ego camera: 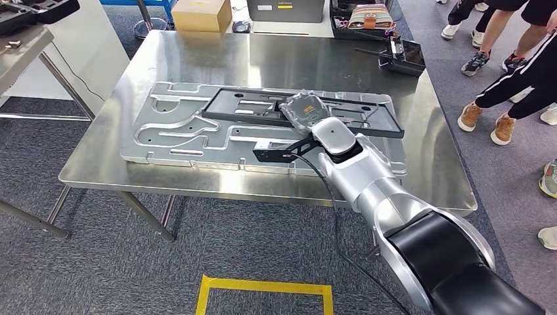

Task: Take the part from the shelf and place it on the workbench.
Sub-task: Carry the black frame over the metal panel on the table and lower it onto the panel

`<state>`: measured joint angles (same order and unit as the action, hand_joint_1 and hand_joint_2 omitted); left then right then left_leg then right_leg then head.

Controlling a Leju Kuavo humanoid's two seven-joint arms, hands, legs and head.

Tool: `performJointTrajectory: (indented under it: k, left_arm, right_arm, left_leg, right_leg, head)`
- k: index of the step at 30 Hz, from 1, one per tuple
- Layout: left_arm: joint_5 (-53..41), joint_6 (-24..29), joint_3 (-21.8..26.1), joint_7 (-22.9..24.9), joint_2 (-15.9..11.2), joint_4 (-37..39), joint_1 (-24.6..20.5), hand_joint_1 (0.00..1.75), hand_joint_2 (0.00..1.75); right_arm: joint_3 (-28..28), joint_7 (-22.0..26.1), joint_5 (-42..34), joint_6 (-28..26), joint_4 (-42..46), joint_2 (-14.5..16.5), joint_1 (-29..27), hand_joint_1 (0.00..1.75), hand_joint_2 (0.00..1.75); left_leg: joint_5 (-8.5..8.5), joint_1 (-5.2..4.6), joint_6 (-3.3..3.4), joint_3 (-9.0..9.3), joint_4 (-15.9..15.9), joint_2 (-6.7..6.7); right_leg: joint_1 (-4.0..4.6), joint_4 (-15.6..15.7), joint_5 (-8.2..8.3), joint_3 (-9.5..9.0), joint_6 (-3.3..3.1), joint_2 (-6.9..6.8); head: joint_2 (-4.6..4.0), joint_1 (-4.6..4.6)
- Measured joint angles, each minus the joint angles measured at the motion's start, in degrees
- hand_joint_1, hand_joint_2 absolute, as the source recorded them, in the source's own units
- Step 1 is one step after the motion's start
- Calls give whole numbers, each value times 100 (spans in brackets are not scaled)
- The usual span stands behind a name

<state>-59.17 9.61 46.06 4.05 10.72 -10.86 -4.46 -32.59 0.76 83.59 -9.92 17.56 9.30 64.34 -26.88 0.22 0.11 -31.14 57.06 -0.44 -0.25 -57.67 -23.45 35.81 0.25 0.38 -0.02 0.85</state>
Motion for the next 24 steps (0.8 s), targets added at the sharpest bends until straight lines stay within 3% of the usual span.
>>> performJointTrajectory:
  k: [7, 24]
  left_arm:
    - [-148, -59, 15, 60, 6, 0, -9, 0, 175]
    - [-247, 51, 23, 122, -7, 0, 13, 0, 175]
  right_arm:
    - [-389, -384, 329, 218, -1, 78, 5, 175, 175]
    - [-535, -528, 362, 109, -2, 76, -45, 175, 175]
  left_leg:
    - [0, -1, 0, 0, 1, 0]
    - [-1, -1, 0, 2, 2, 1]
  right_leg:
    - [-5, 0, 0, 0, 1, -2]
    - [-5, 1, 0, 0, 0, -1]
  head:
    - [0, 0]
    - [0, 0]
